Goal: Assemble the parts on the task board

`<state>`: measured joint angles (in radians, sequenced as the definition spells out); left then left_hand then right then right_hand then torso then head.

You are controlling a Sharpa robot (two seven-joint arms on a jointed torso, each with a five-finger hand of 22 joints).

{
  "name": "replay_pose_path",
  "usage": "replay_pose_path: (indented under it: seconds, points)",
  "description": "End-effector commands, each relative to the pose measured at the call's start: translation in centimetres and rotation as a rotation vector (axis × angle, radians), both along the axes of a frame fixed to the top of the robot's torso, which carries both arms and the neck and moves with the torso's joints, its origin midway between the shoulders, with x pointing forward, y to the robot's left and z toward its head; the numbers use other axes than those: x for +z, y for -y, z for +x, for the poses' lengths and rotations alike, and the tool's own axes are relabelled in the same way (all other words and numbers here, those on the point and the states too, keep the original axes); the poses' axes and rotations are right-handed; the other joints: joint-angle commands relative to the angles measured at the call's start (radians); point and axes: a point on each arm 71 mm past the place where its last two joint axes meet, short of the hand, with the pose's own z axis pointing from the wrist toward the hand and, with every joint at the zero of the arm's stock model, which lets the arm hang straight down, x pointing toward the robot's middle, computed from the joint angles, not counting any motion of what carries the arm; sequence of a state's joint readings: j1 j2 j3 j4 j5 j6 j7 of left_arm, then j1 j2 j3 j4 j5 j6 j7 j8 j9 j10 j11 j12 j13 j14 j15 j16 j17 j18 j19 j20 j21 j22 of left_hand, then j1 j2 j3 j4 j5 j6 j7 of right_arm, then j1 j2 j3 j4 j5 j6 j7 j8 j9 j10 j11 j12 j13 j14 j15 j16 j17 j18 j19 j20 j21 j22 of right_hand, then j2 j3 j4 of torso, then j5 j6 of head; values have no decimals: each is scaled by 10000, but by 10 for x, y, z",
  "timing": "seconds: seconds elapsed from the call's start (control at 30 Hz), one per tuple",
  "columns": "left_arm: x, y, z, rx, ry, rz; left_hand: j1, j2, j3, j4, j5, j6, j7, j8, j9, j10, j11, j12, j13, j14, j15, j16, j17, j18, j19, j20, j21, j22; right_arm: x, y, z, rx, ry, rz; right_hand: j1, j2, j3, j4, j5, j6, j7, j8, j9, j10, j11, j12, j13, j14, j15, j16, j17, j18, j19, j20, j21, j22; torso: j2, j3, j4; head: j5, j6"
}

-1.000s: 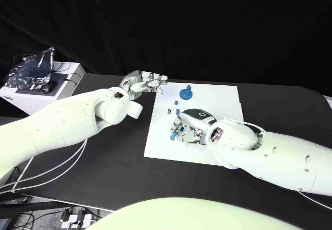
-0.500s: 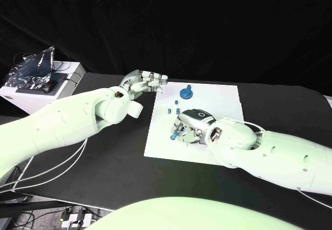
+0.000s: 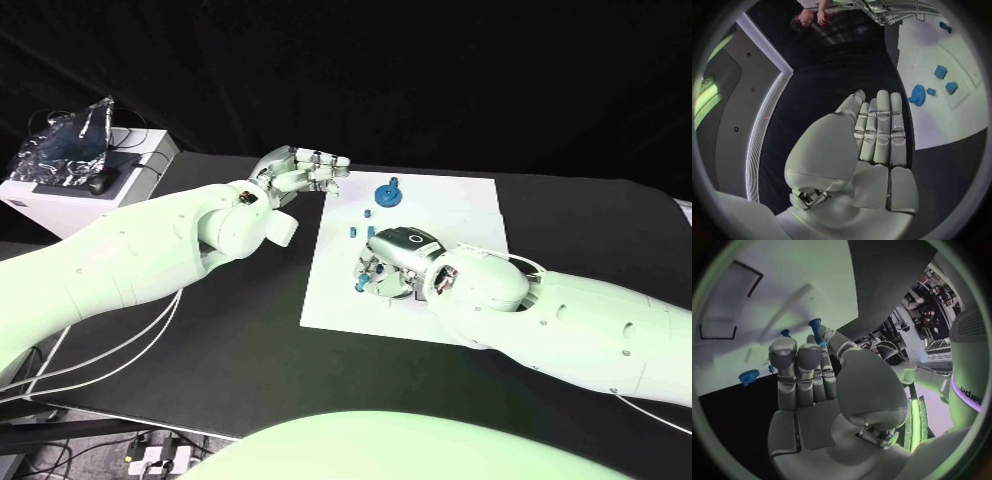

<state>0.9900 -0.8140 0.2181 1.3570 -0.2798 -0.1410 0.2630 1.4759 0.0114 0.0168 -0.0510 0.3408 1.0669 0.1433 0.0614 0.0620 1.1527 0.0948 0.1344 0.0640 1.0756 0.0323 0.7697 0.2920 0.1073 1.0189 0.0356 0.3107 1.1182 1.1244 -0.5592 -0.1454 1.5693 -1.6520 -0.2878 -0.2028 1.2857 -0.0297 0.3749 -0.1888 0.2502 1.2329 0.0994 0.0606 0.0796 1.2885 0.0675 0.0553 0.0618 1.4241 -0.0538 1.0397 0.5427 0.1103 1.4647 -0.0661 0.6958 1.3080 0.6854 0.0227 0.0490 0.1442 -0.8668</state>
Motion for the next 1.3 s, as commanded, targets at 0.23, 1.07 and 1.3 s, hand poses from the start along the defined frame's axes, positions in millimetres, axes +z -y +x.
replay_pose_path:
  seconds: [0.23,1.07,1.3]
  points:
    - [1,2,0,-140,11,-120,-23,16,15,61,11,19,16,31,16,-30,38,-41,-13,57,8,-49,13,-47,76,26,-31,11,-6,-3,-6,304,-179,214,68,-326,-742,109,98,-536,66,27,190,142,-257,46,0,-14,50,-32,-21,212,453,31,-103,814,1,3,-13,17,-18]
    - [0,2,0,-149,-10,-119,-99,-10,0,227,20,-47,10,25,14,-125,62,-54,-13,44,29,-53,10,-52,156,50,-228,-48,6,22,-6,-508,761,2010,1849,-1873,-3370,2953,313,-3204,-157,21,-122,-3725,625,744,-14,-394,645,-833,-603,940,378,601,-5194,-1226,-1,18,2,-43,56]
    - [1,0,0,-114,3,-111,-84,-32,3,232,16,-153,23,24,13,-180,80,-65,-14,46,36,-53,8,-49,173,52,-253,-48,24,59,5,-1904,300,3412,1128,-1081,-3351,2428,941,-2068,404,65,-86,-1264,91,1053,-16,37,281,-850,-565,806,459,315,-4498,-970,-7,0,-45,-215,223]
